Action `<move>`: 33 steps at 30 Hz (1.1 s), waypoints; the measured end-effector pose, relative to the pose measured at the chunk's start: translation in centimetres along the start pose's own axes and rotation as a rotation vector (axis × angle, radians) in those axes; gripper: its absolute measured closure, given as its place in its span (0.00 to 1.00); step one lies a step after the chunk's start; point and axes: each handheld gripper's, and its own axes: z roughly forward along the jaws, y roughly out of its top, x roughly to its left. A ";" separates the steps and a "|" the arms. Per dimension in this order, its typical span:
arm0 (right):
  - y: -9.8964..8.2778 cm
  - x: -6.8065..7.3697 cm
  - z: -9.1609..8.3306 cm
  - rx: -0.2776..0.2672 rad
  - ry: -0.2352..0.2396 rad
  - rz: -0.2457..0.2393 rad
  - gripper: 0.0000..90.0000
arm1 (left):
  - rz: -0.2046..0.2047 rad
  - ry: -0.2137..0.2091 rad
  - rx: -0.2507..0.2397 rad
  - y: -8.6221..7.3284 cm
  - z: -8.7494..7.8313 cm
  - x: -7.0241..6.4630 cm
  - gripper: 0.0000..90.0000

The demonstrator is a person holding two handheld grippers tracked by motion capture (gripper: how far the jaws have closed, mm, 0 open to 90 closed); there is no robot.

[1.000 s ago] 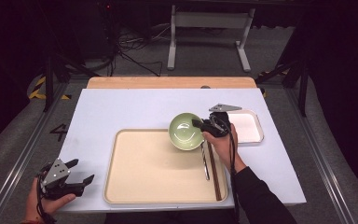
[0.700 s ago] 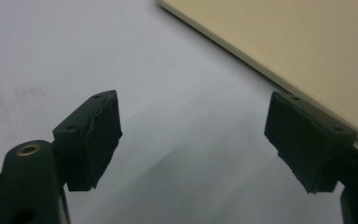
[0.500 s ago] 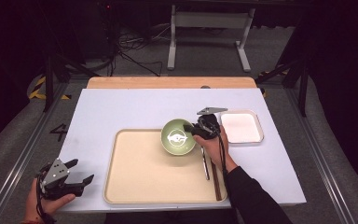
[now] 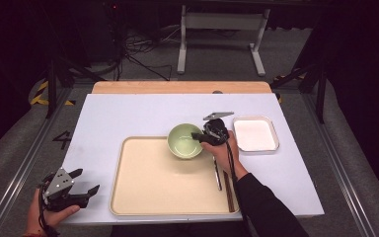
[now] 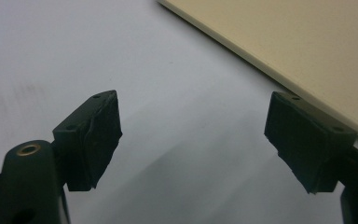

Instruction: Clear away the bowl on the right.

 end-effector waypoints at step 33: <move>0.7 0.5 -3.9 -0.099 -0.090 -0.141 0.79 | 0.002 -0.001 0.004 0.0 0.1 0.0 0.22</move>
